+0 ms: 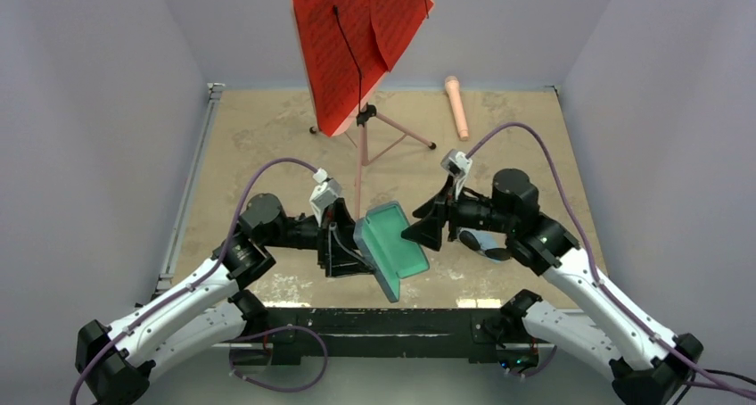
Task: Organize the sunglasses
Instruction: Pass from the left arm to the right
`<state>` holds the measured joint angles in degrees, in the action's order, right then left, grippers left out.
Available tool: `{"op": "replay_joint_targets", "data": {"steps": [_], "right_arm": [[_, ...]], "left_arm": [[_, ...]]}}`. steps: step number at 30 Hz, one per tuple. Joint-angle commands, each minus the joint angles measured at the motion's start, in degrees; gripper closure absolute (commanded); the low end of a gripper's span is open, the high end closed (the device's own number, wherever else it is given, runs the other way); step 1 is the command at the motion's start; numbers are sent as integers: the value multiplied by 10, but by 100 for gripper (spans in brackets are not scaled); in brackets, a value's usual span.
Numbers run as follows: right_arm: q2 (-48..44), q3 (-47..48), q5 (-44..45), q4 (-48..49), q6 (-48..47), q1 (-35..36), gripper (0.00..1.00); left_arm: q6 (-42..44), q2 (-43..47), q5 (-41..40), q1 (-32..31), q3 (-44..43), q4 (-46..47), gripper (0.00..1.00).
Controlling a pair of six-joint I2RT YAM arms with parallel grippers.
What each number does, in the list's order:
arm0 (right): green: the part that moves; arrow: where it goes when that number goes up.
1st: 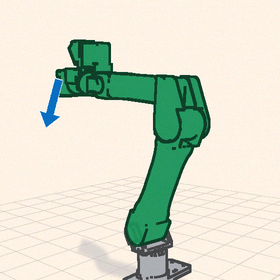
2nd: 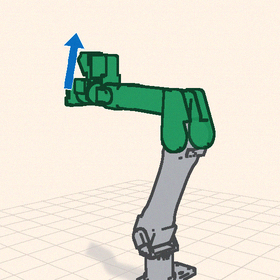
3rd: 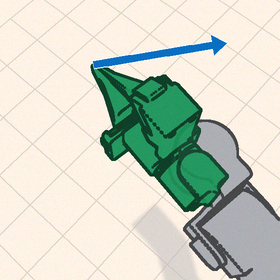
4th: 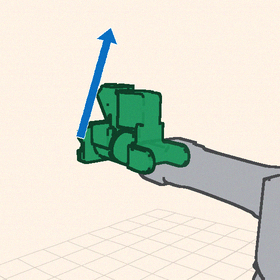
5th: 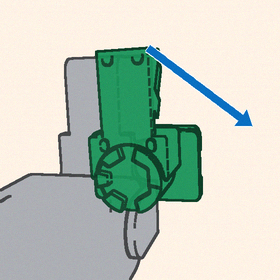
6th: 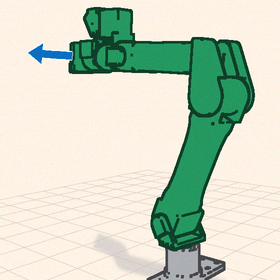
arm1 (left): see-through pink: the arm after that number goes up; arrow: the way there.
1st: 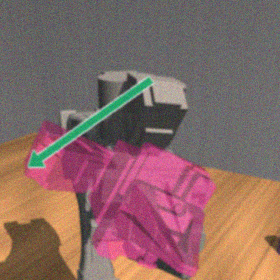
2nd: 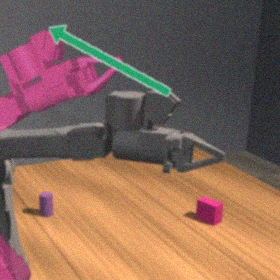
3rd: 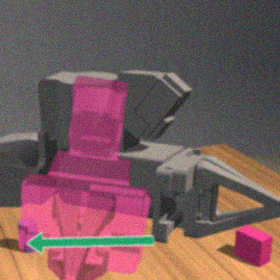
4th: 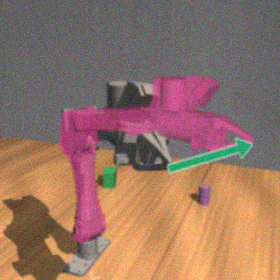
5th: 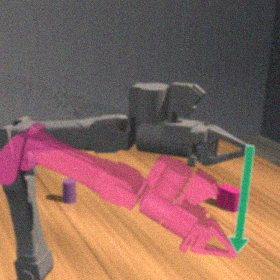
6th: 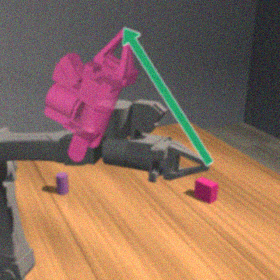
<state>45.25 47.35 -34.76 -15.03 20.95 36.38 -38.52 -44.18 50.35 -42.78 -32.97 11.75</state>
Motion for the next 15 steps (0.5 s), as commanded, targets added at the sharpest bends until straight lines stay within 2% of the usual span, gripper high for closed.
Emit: {"op": "replay_joint_targets", "data": {"steps": [1, 3, 4, 6, 7, 8, 9, 10, 11, 14, 15], "right_arm": [[30, -22, -69, 50, -8, 11, 24], [32, -33, -104, 85, -1, 24, 29], [32, -37, -116, 97, 1, 28, 37], [26, -39, -108, 99, 7, 31, 68], [21, -36, -92, 87, 1, 31, 81], [15, -31, -78, 70, -13, 31, 88], [9, -23, -60, 50, -29, 31, 91], [3, -11, -32, 20, -49, 31, 93], [0, 3, 2, -15, -72, 31, 93], [17, 52, 150, -139, -136, 31, 94], [29, 71, 220, -167, -161, 31, 93]], "left_arm": [[-18, 14, 15, 1, -3, 67, 100], [-13, 12, 10, 1, -5, 57, 100], [-11, 11, 9, 0, -6, 52, 100], [-7, 12, 4, 1, -10, 37, 100], [-2, 14, -1, 0, -13, 22, 97], [5, 17, -10, 1, -18, -2, 80], [11, 22, -24, 1, -26, -28, 52], [18, 28, -40, 1, -36, -63, 17], [25, 36, -58, 1, -40, -99, 2], [32, 72, -140, 1, -51, -218, 0], [28, 88, -194, 1, -55, -270, 0]]}}
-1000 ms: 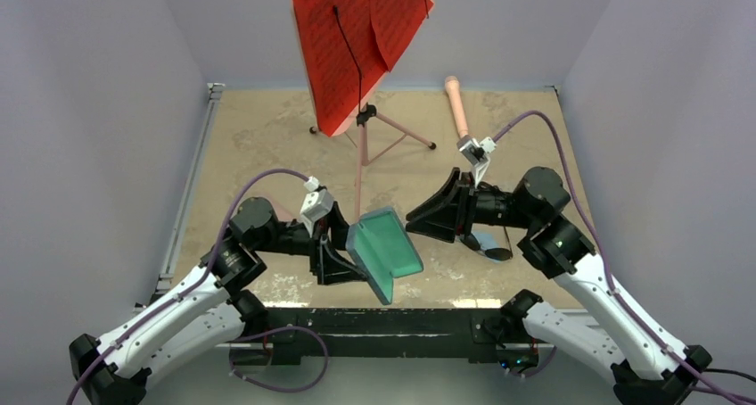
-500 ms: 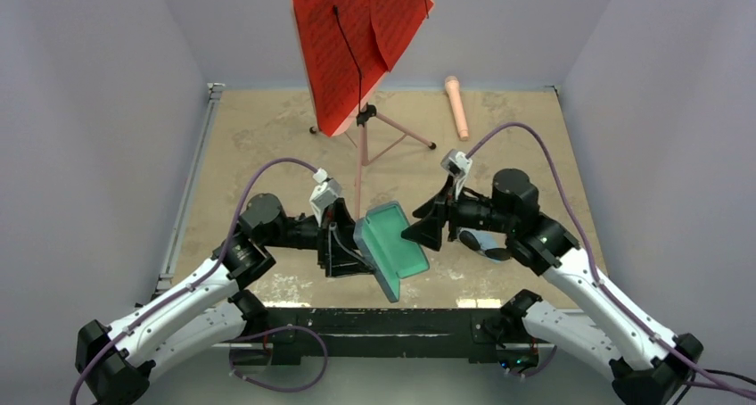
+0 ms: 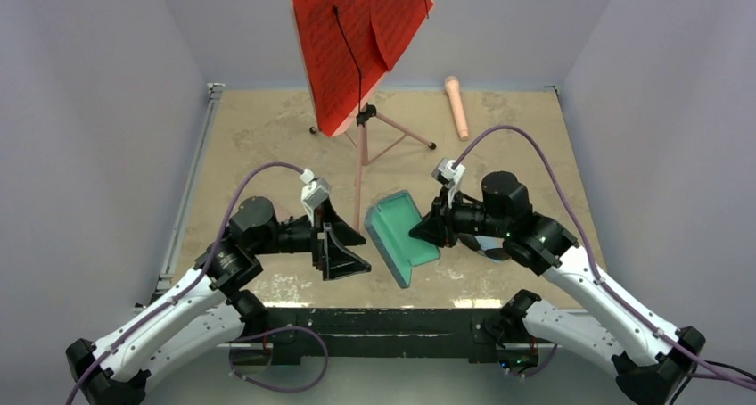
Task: Organize the sunglasses
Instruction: Pass from the left arm to the right, then place the opened sunglasses case at the center of the board.
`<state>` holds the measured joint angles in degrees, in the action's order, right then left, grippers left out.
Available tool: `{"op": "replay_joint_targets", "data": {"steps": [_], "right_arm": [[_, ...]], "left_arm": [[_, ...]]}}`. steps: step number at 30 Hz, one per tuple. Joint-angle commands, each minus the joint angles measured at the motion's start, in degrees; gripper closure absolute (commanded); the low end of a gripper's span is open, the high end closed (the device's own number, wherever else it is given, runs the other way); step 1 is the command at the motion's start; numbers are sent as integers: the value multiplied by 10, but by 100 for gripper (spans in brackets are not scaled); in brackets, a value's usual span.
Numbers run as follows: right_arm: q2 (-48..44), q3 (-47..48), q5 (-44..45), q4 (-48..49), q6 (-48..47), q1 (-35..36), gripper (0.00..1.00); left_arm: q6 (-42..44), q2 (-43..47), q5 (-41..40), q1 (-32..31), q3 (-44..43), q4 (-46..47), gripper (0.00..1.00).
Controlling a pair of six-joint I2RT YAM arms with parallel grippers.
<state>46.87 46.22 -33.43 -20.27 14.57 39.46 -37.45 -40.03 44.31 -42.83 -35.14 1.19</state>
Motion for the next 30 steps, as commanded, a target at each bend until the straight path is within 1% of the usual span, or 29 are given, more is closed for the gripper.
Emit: {"op": "replay_joint_targets", "data": {"steps": [1, 4, 6, 7, 9, 12, 17, 23, 30], "right_arm": [[29, 93, 263, -140, -109, 0, 93], [97, 126, 425, -196, -123, 0, 92], [150, 142, 506, -205, -136, 0, 91], [177, 146, 528, -201, -142, 0, 91], [232, 145, 564, -168, -198, 0, 91], [316, 156, 578, -143, -243, 1, 91], [384, 183, 585, -120, -272, 3, 89], [425, 187, 584, -104, -270, 13, 82], [457, 186, 548, -76, -275, 23, 77]], "left_arm": [[9, 58, -186, 2, -40, -210, 0], [-32, 75, -341, 1, -61, -346, 0], [-77, 71, -412, 1, -71, -409, 0], [-93, 64, -434, 1, -76, -432, 0], [-113, 52, -440, 1, -80, -457, 0], [-121, 38, -441, 1, -75, -461, 0], [-121, 41, -461, 2, -65, -467, 0], [-125, 50, -469, 1, -56, -475, 0], [-125, 43, -466, 1, -55, -474, 0]]}}
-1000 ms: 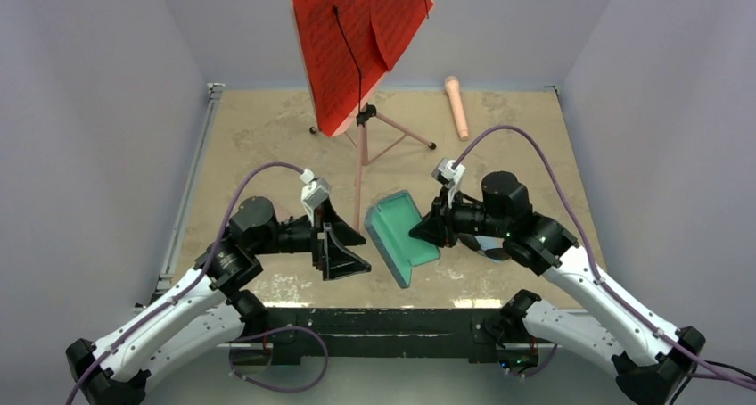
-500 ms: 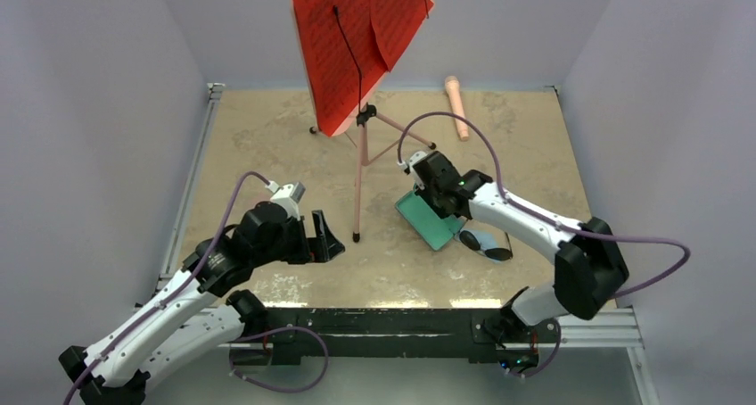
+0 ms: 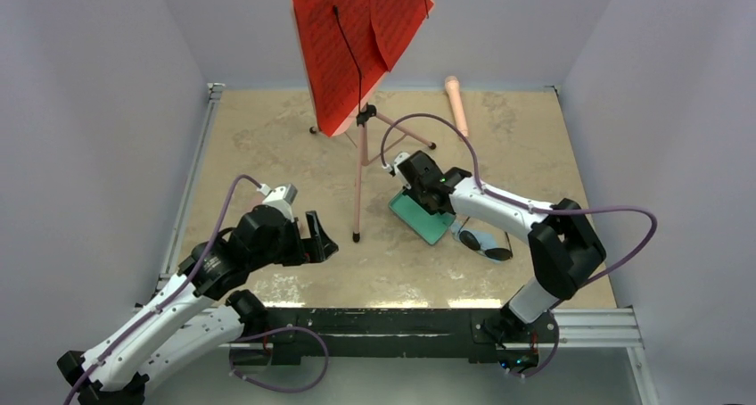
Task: Organize the sunglasses
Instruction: Place the opened sunglasses case at the center of the board, then pick up the sunglasses from the center of the board.
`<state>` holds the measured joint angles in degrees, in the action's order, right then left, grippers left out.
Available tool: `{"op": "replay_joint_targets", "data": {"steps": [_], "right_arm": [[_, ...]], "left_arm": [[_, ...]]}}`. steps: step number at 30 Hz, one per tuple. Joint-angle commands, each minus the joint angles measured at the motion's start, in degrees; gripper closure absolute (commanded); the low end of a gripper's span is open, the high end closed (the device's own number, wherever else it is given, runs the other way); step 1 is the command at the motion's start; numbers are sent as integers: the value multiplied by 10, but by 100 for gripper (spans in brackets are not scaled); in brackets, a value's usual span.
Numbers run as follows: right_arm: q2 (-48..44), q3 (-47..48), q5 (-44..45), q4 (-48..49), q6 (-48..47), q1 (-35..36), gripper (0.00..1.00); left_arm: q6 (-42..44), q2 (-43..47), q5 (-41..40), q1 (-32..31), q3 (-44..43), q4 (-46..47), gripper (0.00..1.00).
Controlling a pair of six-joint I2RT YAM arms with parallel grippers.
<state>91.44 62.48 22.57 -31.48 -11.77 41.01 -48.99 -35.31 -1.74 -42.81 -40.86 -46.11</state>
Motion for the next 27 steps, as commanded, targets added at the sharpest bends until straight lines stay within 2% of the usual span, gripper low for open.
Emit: {"op": "replay_joint_targets", "data": {"steps": [1, 3, 9, 11, 13, 14, 15, 18, 20, 24, 27], "right_arm": [[17, 26, -12, 37, -11, 10, 75], [24, 30, -12, 42, -10, 12, 72], [-1, 23, -19, 60, 24, 15, 49], [-35, 14, -20, 63, 48, 15, 42], [-74, 1, -27, 62, 84, 15, 31], [-94, -7, -27, 61, 103, 14, 30], [-118, -17, -24, 59, 128, 13, 23], [-185, -49, -11, 41, 211, -6, 19], [-230, -76, -37, 33, 253, -43, 19], [-303, -136, -122, 8, 344, -203, 20], [-307, -163, -113, -58, 394, -300, 21]], "left_arm": [[-9, -6, -5, 1, 2, -2, 0], [-9, -8, -5, 1, 2, -3, 0], [-11, -5, 1, 1, 0, -6, 0], [-13, -1, 0, 1, 0, -9, 0], [-15, 4, 2, 1, 1, -10, 0], [-16, 6, 2, 1, 2, -10, 0], [-17, 8, 3, 1, 3, -10, 0], [-17, 11, 7, 1, 4, -9, 0], [-16, 10, 9, 1, 3, -10, 0], [-17, 7, 9, 1, 6, -11, 0], [-18, 2, 9, 1, 6, -6, 0]]}}
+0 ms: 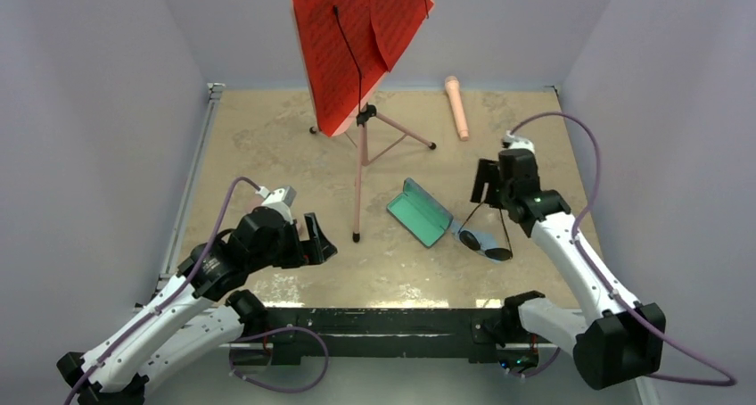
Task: Organize the sunglasses
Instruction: Pick up the sunglasses from the center of the board.
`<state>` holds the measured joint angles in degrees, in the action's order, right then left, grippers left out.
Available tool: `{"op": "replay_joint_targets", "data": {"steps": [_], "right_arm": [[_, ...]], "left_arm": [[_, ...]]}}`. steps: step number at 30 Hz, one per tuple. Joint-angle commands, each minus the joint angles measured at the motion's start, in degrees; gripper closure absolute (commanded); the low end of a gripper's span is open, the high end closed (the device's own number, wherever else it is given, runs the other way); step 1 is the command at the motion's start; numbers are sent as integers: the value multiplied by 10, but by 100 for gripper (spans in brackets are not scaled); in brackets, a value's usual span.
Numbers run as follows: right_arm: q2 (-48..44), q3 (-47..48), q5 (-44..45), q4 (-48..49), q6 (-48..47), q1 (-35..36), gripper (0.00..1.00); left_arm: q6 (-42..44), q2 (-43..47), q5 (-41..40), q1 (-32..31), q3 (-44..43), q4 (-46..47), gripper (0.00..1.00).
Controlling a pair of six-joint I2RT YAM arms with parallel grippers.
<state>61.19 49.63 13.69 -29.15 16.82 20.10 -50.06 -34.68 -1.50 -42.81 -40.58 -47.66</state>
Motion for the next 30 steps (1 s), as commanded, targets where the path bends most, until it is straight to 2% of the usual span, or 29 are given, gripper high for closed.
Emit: {"op": "replay_joint_targets", "data": {"steps": [1, 4, 6, 14, 18, 21, 25, 30], "right_arm": [[2, -43, -23, -94, 112, -116, 21], [35, -65, -58, -112, 123, -191, 24], [48, -76, -74, -122, 132, -215, 27], [24, -142, -69, -148, 186, -253, 25], [38, -160, -94, -132, 203, -260, 30], [59, -160, -103, -122, 216, -264, 41], [66, -172, -131, -89, 232, -266, 67], [42, -171, -120, -97, 239, -266, 91]], "left_arm": [[-7, -6, 6, 1, 4, 13, 0], [-3, -13, 7, 1, 2, 19, 0], [1, -18, 7, 1, -2, 17, 0], [4, -23, 7, 1, -2, 15, 0], [9, -15, 0, 1, -1, 20, 0], [15, -10, 1, 1, -5, 23, 0], [15, -3, -3, 1, -8, 19, 0], [14, 5, -1, 1, -9, 16, 0]]}}
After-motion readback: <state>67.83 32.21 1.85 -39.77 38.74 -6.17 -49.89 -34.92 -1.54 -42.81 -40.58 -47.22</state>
